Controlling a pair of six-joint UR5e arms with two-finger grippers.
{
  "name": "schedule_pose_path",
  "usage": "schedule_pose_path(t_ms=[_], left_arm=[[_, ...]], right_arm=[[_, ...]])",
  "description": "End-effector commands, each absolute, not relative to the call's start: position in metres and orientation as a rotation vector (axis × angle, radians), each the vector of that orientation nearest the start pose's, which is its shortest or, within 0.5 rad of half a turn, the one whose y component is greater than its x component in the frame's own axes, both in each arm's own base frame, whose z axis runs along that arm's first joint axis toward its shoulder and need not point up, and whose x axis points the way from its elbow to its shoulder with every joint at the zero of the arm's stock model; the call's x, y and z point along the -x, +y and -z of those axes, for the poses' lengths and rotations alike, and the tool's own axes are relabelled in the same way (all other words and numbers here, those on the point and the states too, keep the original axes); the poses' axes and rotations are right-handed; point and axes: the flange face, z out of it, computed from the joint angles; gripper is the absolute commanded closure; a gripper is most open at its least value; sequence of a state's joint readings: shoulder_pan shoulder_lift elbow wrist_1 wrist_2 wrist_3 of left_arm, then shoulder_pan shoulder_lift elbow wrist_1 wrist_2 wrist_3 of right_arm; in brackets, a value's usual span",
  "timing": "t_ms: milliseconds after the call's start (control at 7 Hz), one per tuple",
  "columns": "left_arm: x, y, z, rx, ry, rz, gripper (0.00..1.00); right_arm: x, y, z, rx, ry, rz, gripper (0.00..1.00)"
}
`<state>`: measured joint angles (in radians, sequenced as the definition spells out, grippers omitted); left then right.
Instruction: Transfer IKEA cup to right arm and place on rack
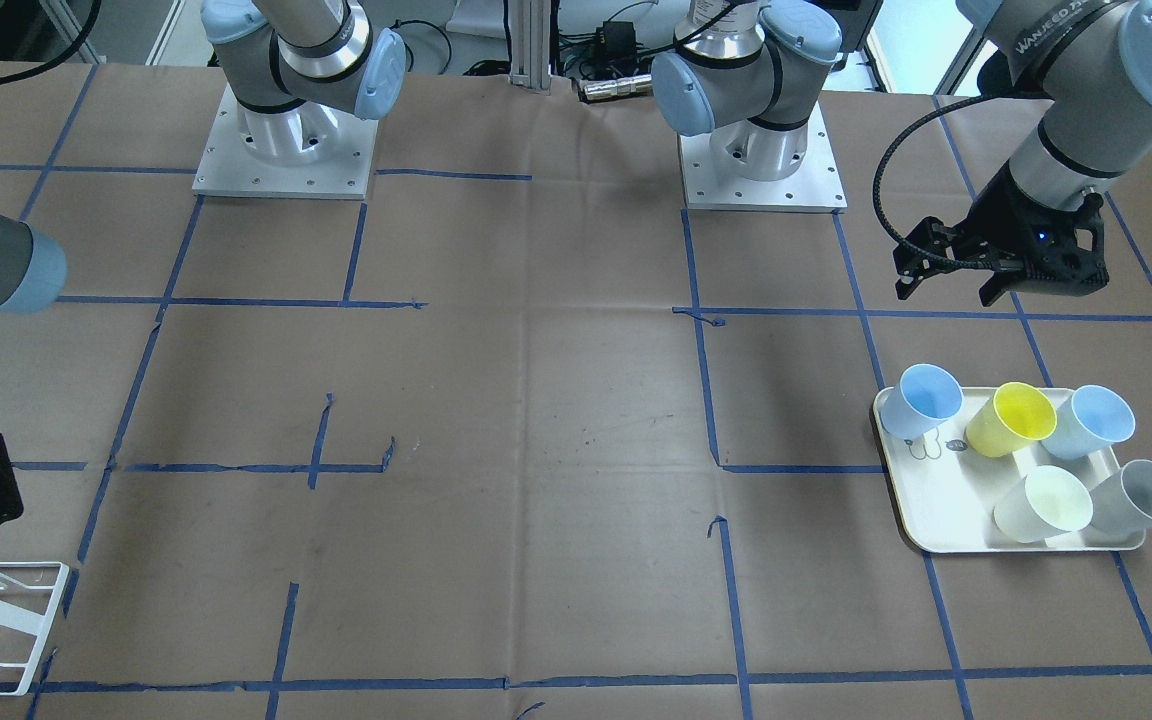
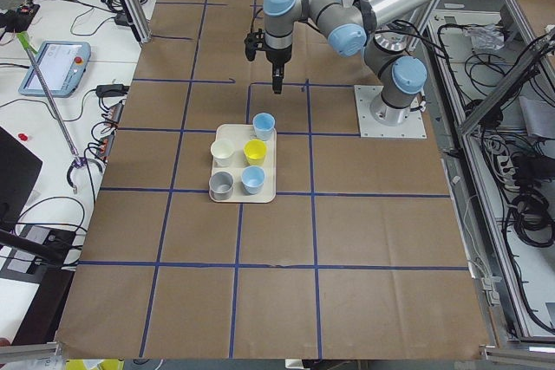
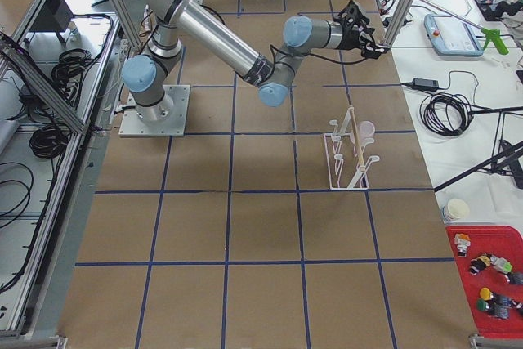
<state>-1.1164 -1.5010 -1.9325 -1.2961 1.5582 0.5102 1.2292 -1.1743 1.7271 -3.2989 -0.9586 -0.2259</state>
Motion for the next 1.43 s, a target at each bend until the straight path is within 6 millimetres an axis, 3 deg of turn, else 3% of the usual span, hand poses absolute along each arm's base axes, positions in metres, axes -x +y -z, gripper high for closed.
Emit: schedule_pose_path(t_ms=[0, 286, 429, 571, 1000, 1286], left_arm=[[-0.089, -0.489, -0.325, -0.085, 3.169, -0.023, 0.01], [-0.093, -0.498, -0.286, -0.082, 3.180, -0.052, 0.01], [-0.089, -0.490, -0.261, -0.080, 3.169, -0.024, 0.01], [-0.086, -0.482, -0.248, -0.085, 3.158, -0.005, 0.01], [-0.087, -0.486, -0.231, -0.080, 3.172, -0.048, 0.01], [-0.087, -0.485, -0.227, -0.080, 3.174, -0.062, 0.02]], right_arm=[[-0.017, -0.640, -0.419, 0.407, 2.363, 1.607, 0.00], [-0.066, -0.636, -0.418, 0.419, 2.307, 1.557, 0.00], [-0.069, -0.635, -0.420, 0.316, 2.287, 1.514, 0.00], [-0.072, -0.634, -0.421, 0.227, 2.260, 1.467, 0.00], [-0.092, -0.620, -0.424, 0.038, 2.003, 1.238, 0.00], [-0.101, -0.600, -0.426, -0.181, 1.856, 1.122, 0.00]])
